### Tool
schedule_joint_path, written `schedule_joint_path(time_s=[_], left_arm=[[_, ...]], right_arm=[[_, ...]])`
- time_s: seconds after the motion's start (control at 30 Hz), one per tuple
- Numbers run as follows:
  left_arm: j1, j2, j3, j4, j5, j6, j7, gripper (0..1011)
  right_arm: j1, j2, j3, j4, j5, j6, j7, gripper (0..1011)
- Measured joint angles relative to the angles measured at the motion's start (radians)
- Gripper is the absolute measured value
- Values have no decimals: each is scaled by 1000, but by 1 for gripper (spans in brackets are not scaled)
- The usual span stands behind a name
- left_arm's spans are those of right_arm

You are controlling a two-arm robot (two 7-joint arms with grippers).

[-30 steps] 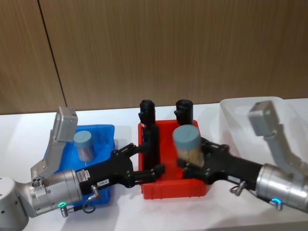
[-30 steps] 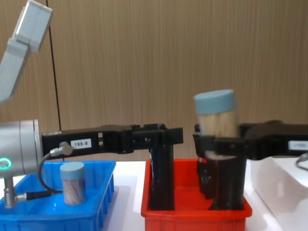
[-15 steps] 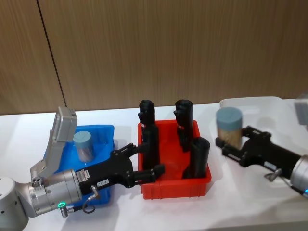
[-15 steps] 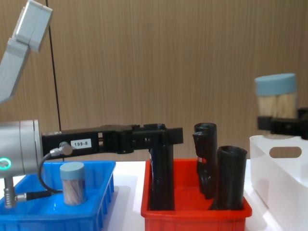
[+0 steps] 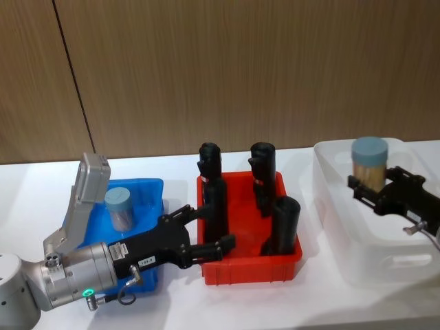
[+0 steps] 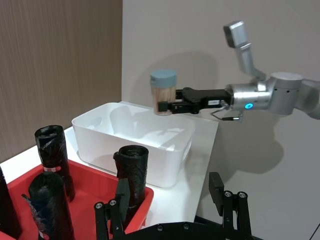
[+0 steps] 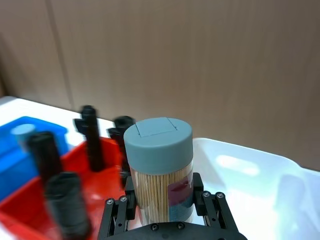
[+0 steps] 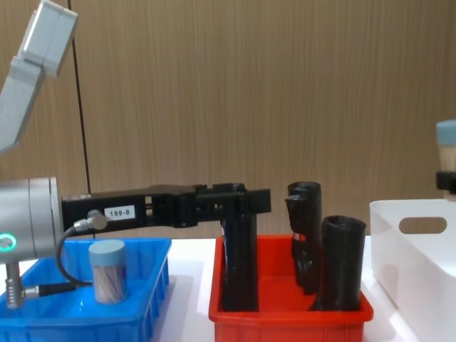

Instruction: Pick the cotton swabs from the blue box and place them into the white box.

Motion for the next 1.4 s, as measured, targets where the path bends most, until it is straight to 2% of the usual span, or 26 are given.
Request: schedule_joint_path(time_s=[0.3,0.5,0.67,0.7,0.9,0.97,1.17,1.4], left_arm=[[0,0,0,0,0,0,0,1004],[0,0,0,0,0,0,0,1004],[0,0,0,0,0,0,0,1004],[0,0,0,0,0,0,0,1004],[0,0,0,0,0,0,0,1004],[0,0,0,0,0,0,0,1004],[3,-1,2,-5,7,-2,17,1004],[16,-4,11,-26,38,-14,95,1004]], right_arm=[[102,-42,-9,186,-38,-4,-38,636],[150,-62,-16,270,-55,-1,-41,640],[178,-73,-21,321,-65,0,-41,754],[185,-76,-21,332,-69,0,-41,805],[199,-81,-22,355,-72,-2,-35,977],[200,-82,-22,357,-73,-3,-34,1001],[200,-82,-22,357,-74,-5,-33,1002],[166,-89,-24,312,-80,-16,-50,1001]])
